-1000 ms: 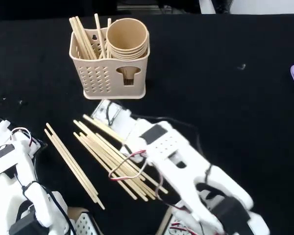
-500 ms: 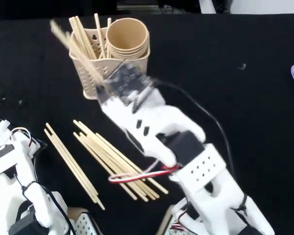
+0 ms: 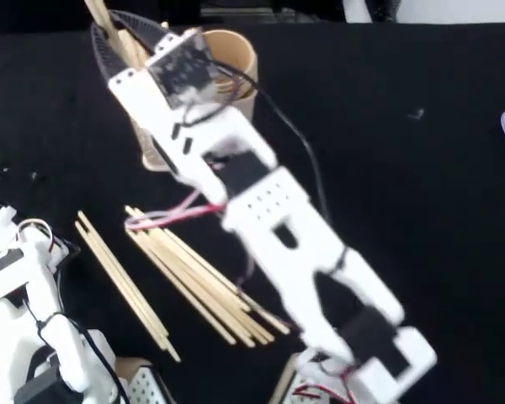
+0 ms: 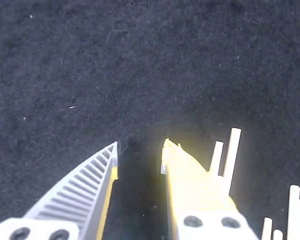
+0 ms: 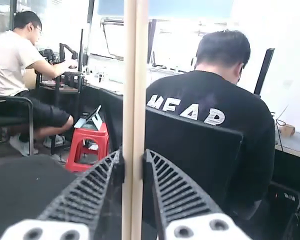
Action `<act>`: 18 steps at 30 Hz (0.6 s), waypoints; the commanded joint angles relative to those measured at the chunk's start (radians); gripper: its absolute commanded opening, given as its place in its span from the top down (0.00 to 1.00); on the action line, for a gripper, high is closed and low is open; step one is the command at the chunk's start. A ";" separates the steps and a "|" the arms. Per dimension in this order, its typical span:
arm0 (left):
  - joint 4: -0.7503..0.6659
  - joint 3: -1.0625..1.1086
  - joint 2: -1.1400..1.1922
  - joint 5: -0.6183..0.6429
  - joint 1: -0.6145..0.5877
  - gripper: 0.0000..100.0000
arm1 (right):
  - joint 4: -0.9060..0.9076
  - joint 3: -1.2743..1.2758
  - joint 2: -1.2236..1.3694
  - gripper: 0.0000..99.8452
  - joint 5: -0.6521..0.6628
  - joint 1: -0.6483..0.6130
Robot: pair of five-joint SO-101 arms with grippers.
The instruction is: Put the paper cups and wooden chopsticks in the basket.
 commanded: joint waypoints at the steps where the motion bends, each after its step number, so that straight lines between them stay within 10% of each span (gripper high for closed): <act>1: -0.018 -0.044 -0.020 0.002 0.012 0.85 | -0.025 -0.117 0.090 0.99 -0.005 0.014; 18: -0.020 -0.044 -0.020 0.002 0.012 0.85 | -0.020 0.019 0.025 0.90 -0.011 0.057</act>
